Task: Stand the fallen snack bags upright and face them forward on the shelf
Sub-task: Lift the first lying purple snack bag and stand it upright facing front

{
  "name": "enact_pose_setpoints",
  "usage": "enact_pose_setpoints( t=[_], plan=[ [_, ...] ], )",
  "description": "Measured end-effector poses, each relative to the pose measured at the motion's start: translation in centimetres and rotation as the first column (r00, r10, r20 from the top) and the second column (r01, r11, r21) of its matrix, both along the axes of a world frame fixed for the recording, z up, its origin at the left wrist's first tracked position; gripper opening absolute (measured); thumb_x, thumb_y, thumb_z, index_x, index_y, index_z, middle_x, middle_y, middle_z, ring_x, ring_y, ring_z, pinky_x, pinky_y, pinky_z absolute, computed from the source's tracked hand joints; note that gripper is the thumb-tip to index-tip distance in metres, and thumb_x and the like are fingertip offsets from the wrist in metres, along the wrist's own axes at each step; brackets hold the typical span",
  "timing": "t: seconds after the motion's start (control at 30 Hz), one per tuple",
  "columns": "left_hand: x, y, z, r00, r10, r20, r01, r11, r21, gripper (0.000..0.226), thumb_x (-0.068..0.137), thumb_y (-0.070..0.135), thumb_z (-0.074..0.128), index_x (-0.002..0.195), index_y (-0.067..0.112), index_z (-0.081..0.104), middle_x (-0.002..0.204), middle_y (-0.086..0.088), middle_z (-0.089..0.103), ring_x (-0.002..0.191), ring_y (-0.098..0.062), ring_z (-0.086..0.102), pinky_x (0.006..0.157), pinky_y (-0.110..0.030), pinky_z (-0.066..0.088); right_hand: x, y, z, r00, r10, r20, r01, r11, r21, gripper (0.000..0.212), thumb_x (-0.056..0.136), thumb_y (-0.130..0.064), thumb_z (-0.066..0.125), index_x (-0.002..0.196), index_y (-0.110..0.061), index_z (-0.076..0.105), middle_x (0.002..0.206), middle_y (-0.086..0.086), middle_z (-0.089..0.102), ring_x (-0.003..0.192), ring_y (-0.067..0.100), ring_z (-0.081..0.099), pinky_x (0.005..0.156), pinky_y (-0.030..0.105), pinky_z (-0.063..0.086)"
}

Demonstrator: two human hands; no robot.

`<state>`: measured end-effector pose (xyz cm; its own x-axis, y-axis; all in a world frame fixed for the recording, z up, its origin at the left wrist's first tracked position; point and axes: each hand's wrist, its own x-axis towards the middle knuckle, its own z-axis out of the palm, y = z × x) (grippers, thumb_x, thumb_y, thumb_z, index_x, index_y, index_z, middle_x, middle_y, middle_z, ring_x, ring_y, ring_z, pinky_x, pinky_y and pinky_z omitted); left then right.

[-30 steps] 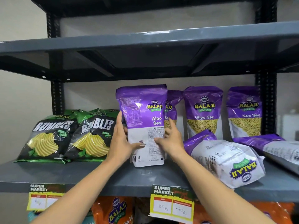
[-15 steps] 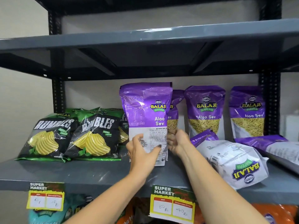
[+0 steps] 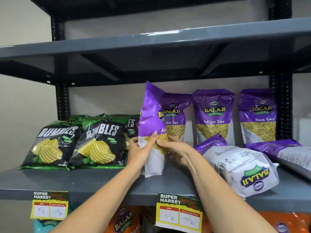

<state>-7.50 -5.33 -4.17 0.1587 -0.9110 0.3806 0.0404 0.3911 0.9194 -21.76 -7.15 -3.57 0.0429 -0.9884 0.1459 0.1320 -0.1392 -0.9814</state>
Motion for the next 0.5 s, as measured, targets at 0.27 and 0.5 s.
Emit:
enact_pose_setpoints(
  t=[0.27, 0.5],
  plan=[
    [4.7, -2.3, 0.3, 0.961, -0.273, 0.051, 0.273, 0.962, 0.006, 0.03, 0.086, 0.045, 0.06, 0.098, 0.019, 0.068, 0.094, 0.01, 0.077, 0.08, -0.002, 0.071, 0.072, -0.017, 0.055, -0.3, 0.9, 1.2, 0.994, 0.047, 0.101, -0.029, 0.985, -0.169, 0.028, 0.066, -0.031, 0.082, 0.081, -0.017, 0.063, 0.071, -0.005, 0.072, 0.045, -0.002, 0.057, 0.037, 0.01, 0.037],
    [3.1, -2.5, 0.9, 0.973, -0.097, -0.208, 0.066, 0.986, -0.154, 0.014, 0.096, 0.026, 0.052, 0.093, 0.019, 0.063, 0.091, 0.0, 0.073, 0.085, -0.014, 0.067, 0.082, -0.031, 0.052, 0.7, 1.4, 0.9, 0.988, -0.121, 0.096, 0.14, 0.965, -0.222, 0.055, 0.047, -0.03, 0.091, 0.077, -0.019, 0.046, 0.083, 0.005, 0.071, 0.063, 0.015, 0.064, 0.045, 0.019, 0.046]
  ],
)
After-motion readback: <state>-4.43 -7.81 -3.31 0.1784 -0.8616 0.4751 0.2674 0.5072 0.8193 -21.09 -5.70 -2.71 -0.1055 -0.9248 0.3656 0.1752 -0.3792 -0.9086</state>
